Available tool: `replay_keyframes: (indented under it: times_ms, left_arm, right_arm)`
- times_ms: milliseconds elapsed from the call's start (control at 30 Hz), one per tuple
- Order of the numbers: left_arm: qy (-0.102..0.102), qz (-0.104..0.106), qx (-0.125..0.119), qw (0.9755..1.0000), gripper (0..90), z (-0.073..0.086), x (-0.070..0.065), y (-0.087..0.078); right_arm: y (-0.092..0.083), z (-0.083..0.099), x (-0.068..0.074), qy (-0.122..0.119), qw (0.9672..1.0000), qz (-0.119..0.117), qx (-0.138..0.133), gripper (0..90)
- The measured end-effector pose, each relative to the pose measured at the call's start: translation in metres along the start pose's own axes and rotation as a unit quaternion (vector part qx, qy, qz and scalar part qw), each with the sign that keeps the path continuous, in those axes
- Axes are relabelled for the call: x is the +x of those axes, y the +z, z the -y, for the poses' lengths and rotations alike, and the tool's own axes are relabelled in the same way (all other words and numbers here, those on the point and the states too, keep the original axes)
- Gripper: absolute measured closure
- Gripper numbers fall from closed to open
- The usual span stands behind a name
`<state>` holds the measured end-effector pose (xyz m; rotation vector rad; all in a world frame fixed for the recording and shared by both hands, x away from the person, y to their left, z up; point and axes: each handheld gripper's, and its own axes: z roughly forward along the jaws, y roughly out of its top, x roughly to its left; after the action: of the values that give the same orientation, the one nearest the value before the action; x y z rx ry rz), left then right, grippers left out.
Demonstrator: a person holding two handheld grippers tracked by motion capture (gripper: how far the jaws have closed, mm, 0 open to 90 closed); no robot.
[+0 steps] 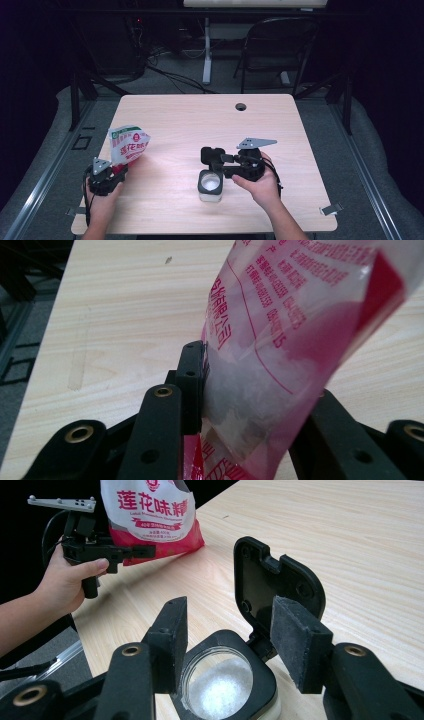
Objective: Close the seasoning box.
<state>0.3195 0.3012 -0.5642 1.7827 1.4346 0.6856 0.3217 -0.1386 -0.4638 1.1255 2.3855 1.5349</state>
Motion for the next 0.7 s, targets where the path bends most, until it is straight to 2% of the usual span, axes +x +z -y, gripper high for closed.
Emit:
replay_keyframes:
  times_ms: [300,467,567,700]
  left_arm:
    - [-0.014,0.01,0.004,0.9998,66.2,0.0018,0.0023,0.002]
    - [-0.008,0.011,-0.001,0.9999,57.9,0.002,0.0,0.0016]
    - [-0.006,0.003,-0.013,0.9999,48.0,0.0016,-0.0012,0.0007]
    - [0.0,0.001,-0.009,1.0,41.0,0.0016,-0.0028,0.0011]
  right_arm:
    - [0.0016,0.001,-0.0002,0.002,1.0,0.001,0.001,49.1]
    - [0.0018,0.0008,0.0002,0.001,1.0,0.001,0.001,49.1]
    - [0.0018,0.0008,-0.0001,0.001,1.0,0.001,0.001,49.0]
    - [0.0017,0.0007,0.0005,0.002,1.0,-0.002,0.001,49.1]
